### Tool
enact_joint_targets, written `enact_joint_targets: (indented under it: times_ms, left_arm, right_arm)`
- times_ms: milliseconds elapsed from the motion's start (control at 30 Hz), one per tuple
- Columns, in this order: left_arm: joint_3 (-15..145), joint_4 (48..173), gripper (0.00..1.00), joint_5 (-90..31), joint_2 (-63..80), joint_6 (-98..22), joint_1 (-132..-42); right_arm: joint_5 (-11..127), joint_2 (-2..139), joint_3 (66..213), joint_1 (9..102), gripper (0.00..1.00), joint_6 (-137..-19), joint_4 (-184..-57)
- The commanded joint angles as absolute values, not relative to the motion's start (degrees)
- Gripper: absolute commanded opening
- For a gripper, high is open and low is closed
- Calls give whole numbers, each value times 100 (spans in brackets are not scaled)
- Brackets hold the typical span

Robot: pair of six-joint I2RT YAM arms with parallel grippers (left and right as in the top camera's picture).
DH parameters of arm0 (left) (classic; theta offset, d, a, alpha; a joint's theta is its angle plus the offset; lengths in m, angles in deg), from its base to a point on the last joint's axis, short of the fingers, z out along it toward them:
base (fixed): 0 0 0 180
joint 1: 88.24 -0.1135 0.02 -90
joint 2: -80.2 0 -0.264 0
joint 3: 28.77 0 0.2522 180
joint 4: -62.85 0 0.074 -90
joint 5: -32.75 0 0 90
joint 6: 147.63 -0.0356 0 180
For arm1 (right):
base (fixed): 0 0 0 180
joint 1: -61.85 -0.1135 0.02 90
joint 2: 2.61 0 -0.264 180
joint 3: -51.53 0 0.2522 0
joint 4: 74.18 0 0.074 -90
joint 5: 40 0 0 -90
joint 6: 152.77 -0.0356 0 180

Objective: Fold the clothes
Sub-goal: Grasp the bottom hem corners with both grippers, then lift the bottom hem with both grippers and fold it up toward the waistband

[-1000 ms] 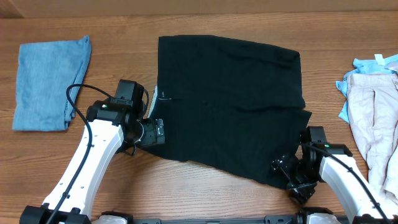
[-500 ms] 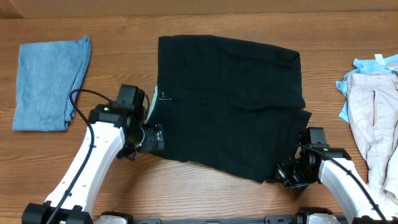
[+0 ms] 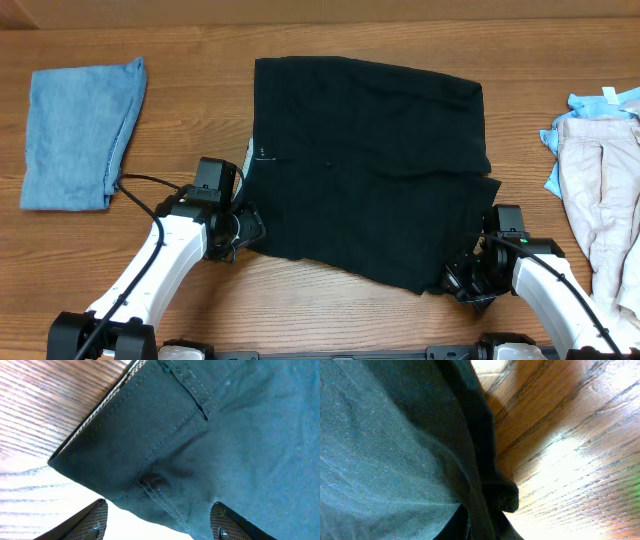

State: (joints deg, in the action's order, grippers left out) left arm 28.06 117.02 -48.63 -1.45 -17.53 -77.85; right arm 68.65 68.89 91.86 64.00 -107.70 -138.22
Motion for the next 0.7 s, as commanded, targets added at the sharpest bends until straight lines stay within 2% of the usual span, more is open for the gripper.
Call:
enact_joint_targets:
  times_ms: [0,233,433,467,500,567,667]
  left_arm:
    - [2760,11634,70,-4821,-112,-1311,-7772]
    - [2218,11068,68,-4880,-112,-1095,-7774]
    - [2108,10799,58,-4885,-112,-872,-7870]
    - [2111,10773,59,-4878,-112,-866,-8003]
    - [2108,10781,69,-4850,-112,-828,-8161]
    - [2108,10805,75,-4815,-112,-831,-8486]
    - [2108,10810,73,-4754,-112,-887,-8639]
  right_arm:
    - [6614,6909,9077,6383,14,-10728,-13719]
    - [6618,6909,9077,6385,15,-10602,-13656]
    - [6621,6909,9077,6383,16,-10582,-13658]
    - [6618,6909,9077,6385,17,-10582,-13658]
    - [6618,6909,9075,6383,17,-10582,-13656]
    - [6618,6909,9077,6383,19,-10582,-13656]
    - [6621,6909,9077,6383,20,-10582,-13640]
